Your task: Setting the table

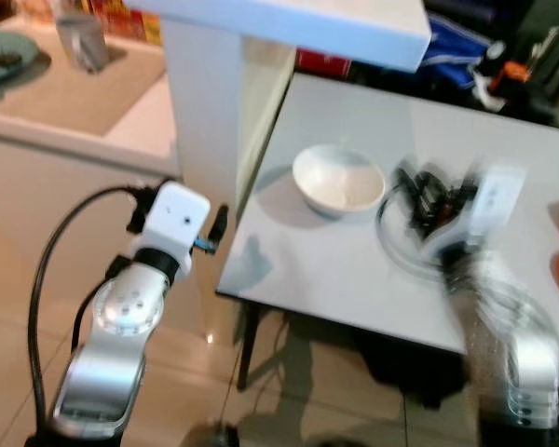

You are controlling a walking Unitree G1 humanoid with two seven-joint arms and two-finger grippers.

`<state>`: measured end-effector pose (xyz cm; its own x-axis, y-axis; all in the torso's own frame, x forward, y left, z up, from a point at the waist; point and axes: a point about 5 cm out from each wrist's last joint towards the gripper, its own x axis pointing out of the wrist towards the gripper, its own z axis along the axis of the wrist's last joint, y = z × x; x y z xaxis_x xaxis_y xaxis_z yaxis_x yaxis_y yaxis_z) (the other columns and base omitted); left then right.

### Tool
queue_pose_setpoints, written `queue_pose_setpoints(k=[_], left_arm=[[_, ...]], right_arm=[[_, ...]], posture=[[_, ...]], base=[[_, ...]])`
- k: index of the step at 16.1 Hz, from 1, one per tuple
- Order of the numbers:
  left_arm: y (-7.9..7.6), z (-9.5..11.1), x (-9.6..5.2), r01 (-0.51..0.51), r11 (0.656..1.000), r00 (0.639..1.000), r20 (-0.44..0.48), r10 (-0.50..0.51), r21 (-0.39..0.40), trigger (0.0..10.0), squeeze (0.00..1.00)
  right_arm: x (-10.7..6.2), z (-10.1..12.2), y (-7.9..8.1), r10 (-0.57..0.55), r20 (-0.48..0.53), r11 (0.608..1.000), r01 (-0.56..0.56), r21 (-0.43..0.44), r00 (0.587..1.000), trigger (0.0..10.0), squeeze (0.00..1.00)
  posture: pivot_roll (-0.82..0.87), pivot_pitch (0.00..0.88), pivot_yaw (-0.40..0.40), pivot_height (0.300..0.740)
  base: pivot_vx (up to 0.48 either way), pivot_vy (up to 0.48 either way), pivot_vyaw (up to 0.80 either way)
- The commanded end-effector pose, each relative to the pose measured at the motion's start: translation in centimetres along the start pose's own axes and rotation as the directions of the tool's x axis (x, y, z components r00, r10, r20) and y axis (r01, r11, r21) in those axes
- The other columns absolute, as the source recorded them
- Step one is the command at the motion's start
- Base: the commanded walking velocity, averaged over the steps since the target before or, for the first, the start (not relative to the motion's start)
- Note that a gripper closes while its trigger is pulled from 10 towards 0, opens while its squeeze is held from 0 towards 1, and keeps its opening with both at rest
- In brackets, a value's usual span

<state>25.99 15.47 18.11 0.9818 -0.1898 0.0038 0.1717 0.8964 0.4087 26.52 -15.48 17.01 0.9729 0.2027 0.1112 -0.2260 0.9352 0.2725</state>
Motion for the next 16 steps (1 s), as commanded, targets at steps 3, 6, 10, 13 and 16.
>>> queue_pose_setpoints(k=[3,6,10,13,16], left_arm=[[-0.2,-0.1,-1.2,0.012,0.998,1.000,0.026,-0.010,-0.058,10.0,0.00],[0.0,0.5,-0.4,-0.022,0.996,0.998,0.050,0.026,-0.082,10.0,0.00],[0.2,0.4,0.4,-0.062,0.986,0.998,0.015,0.065,-0.155,10.0,0.17],[0.5,0.8,0.8,-0.062,0.984,0.997,0.029,0.068,-0.168,10.0,1.00],[1.1,1.1,1.3,-0.100,0.982,0.994,0.032,0.106,-0.160,10.0,1.00]], right_arm=[[-1.1,-0.2,0.3,0.016,-0.044,0.999,-0.018,-0.031,0.999,10.0,0.00],[-1.3,-1.5,0.8,0.019,-0.130,0.992,-0.035,-0.120,0.991,10.0,0.00],[-0.8,-2.0,0.7,-0.033,-0.127,0.995,0.021,-0.093,0.991,10.0,0.00],[0.2,-1.4,1.8,0.015,-0.107,0.995,-0.026,-0.099,0.994,10.0,1.00],[1.3,-0.5,1.9,0.017,-0.075,0.993,-0.026,-0.111,0.997,10.0,1.00]], posture=[[0.09,0.037,-0.064,0.740],[0.10,0.031,-0.068,0.740],[0.10,0.030,-0.068,0.740],[0.10,0.044,-0.074,0.740],[0.10,0.053,-0.084,0.740]], base=[[0.000,0.480,0.00],[0.000,0.480,0.00],[0.000,0.480,0.00],[0.000,0.480,0.00],[0.000,0.480,0.00]])
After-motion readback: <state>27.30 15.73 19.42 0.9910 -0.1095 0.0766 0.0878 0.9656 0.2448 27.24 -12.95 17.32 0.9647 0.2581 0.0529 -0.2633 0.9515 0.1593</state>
